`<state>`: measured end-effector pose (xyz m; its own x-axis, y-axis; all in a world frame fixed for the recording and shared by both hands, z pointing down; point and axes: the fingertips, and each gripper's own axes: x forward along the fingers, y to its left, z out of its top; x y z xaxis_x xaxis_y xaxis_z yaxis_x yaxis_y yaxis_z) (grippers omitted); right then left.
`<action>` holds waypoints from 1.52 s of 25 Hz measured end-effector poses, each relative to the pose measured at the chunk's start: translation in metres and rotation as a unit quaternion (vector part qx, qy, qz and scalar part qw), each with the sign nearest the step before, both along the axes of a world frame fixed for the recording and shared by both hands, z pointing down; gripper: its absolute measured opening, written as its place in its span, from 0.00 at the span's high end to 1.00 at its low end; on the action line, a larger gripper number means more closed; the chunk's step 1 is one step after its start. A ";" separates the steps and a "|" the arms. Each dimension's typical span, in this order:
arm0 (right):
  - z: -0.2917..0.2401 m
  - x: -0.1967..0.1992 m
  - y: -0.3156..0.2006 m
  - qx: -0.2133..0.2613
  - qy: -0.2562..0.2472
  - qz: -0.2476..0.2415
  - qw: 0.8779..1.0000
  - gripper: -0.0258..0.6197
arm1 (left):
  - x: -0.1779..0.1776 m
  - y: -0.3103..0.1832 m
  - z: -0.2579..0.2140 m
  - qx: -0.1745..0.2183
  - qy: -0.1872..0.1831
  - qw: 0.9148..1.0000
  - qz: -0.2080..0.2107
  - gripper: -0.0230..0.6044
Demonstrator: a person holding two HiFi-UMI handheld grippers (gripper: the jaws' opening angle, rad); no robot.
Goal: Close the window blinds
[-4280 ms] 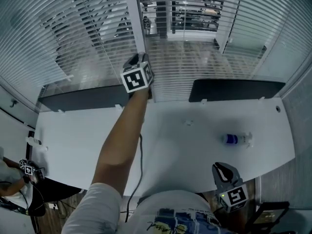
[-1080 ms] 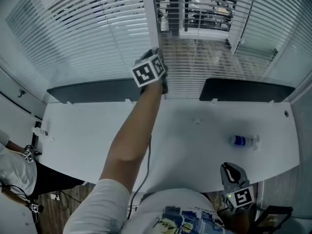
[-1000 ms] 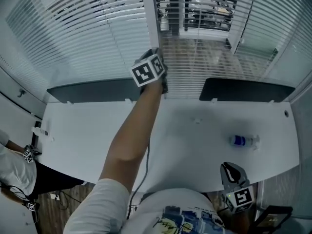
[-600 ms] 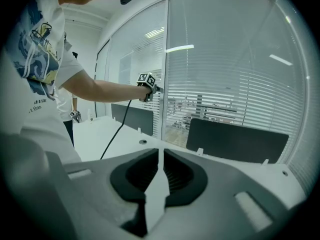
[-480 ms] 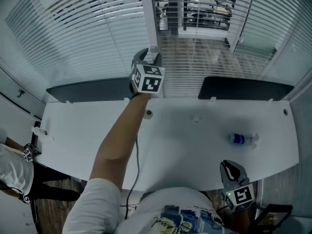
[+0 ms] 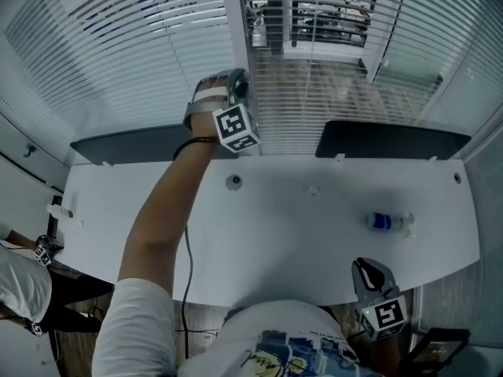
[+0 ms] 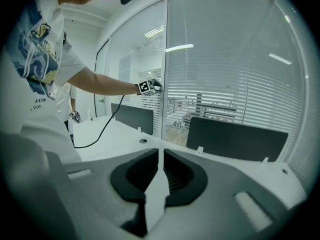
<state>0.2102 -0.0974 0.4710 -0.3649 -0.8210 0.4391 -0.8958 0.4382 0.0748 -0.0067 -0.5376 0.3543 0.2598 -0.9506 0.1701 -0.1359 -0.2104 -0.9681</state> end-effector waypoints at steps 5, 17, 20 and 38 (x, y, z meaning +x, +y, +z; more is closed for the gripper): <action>0.001 0.000 0.000 0.002 0.002 -0.003 1.000 0.93 | -0.001 -0.003 0.000 0.012 -0.036 0.999 -0.006 0.74; 0.000 0.003 -0.003 -0.006 0.004 0.004 1.000 0.93 | 0.004 -0.002 -0.003 -0.028 0.125 0.992 -0.016 0.78; -0.001 0.000 -0.005 -0.008 0.001 0.004 1.000 0.93 | 0.001 -0.002 -0.010 -0.039 0.186 0.981 -0.028 0.78; 0.001 -0.001 -0.009 -0.005 0.003 -0.003 1.000 0.93 | -0.019 -0.002 -0.021 -0.156 0.592 0.787 -0.078 0.77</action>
<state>0.2090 -0.1062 0.4715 -0.3674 -0.8142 0.4496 -0.8926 0.4444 0.0754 -0.0254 -0.5400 0.3329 0.2966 -0.9463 0.1287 -0.9512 -0.3047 -0.0484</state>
